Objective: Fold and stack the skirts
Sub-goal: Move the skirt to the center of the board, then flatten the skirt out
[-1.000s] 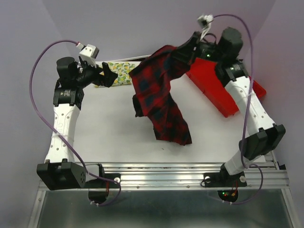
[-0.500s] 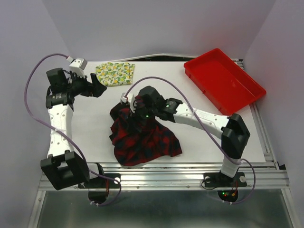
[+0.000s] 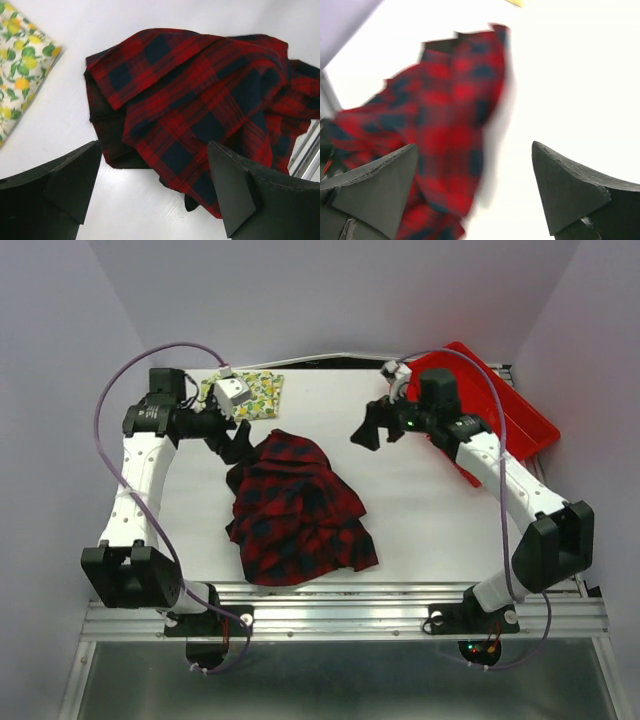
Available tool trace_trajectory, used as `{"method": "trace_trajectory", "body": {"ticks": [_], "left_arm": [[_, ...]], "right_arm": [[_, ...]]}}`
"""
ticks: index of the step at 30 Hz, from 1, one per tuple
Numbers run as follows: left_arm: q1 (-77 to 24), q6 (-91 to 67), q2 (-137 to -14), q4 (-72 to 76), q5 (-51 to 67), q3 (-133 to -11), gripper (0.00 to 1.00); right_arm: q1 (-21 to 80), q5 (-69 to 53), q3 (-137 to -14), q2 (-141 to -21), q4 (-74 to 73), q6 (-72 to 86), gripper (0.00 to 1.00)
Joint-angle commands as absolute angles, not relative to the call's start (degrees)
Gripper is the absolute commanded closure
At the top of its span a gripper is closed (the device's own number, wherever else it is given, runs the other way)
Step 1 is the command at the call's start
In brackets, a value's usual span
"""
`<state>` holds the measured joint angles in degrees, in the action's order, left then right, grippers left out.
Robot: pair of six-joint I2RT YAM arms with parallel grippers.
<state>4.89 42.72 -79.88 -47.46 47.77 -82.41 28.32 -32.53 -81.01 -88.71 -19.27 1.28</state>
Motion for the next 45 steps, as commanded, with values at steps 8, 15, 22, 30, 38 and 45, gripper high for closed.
{"method": "trace_trajectory", "body": {"ticks": [8,15,22,30,38,45], "left_arm": [[-17.5,42.7,-94.3,-50.3,40.8,-104.8,0.03],[-17.8,35.5,-87.1,-38.6,42.8,-93.0,0.03],[-19.5,37.1,-75.2,-32.4,35.9,-73.7,0.01],[-19.6,45.2,-62.2,-25.8,36.5,-64.2,0.01],[-17.3,43.8,-59.8,-20.7,38.4,-71.2,0.02],[-17.3,40.4,-57.4,-10.3,44.8,-69.4,0.02]], "right_arm": [[16.0,-43.5,-59.1,-87.2,-19.0,10.7,0.22],[16.0,-53.6,-51.5,-92.7,-3.0,24.3,0.23],[20.8,-58.5,-53.0,-97.5,4.7,30.7,0.35],[24.6,-60.4,-65.4,-96.5,-2.6,22.6,0.99],[25.3,-51.8,-107.8,-101.6,-42.3,-14.7,0.99],[32.8,-46.6,-114.1,-101.4,-52.9,-29.5,0.99]]}}
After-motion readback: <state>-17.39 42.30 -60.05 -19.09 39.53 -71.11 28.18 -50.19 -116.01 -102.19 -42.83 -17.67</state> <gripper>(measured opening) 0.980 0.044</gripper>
